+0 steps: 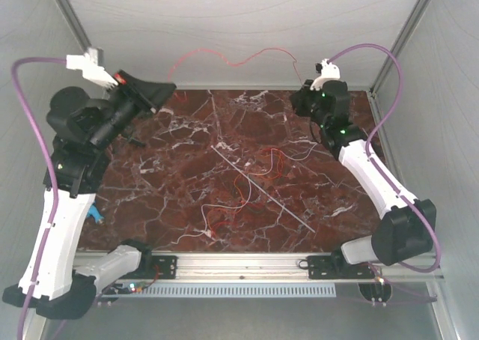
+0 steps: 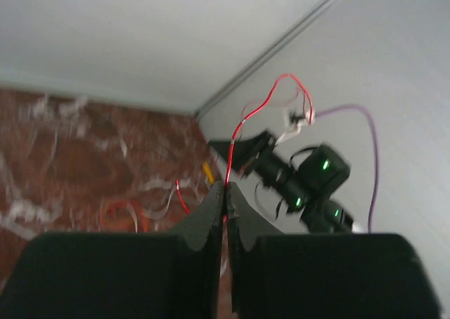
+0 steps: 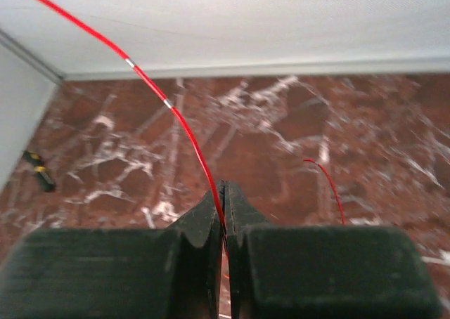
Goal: Zip-tie the wires
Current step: Straighten the cable at the center of the board.
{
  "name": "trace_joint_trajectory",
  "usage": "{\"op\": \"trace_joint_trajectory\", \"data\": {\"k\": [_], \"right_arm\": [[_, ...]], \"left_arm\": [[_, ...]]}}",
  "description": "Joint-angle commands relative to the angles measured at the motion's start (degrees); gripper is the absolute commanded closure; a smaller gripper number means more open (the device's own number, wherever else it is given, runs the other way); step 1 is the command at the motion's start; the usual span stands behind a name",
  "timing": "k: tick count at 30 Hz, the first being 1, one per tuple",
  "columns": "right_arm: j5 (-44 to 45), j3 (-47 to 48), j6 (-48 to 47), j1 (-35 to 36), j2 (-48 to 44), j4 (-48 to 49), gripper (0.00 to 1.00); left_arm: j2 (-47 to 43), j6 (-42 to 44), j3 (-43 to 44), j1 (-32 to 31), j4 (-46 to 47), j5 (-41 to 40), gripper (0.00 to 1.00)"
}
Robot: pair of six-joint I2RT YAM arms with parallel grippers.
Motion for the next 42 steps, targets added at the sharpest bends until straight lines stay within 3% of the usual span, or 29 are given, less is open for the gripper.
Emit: {"op": "trace_joint_trajectory", "data": {"k": [1,11,17,22,32,42], "right_arm": [[2.53,-0.43,-3.9,-5.32,0.75,-10.4,1.0],[4.57,0.1,-8.78,-9.58,11.01,-15.83,1.0],[4.65,3.05,-8.71,-10.91,17.37,-19.38,1.0],[1.74,4.69,-7.58,-10.74,20.23,-21.71,1.0],[3.54,4.54,-12.51,-4.68,24.7,-27.7,1.0],[7.15,11.45,-15.24,-3.53,33.3,-35.7,1.0]], "left_arm": [[-5.19,-2.87,-4.33,-0.18,-10.13,5.29,1.0],[-5.59,-2.74,-10.05,-2.24,-41.66,11.88,1.0],[-6.74,-6.44,-13.18,-7.42,-53.55,10.08,1.0],[-8.87,-7.29,-16.36,-8.09,-62.66,9.29,1.0],[-13.68,-9.61,-29.75,-8.89,-63.24,10.73,1.0],[-11.08,-10.03,-39.95,-10.32,-53.96,13.72,1.0]]}}
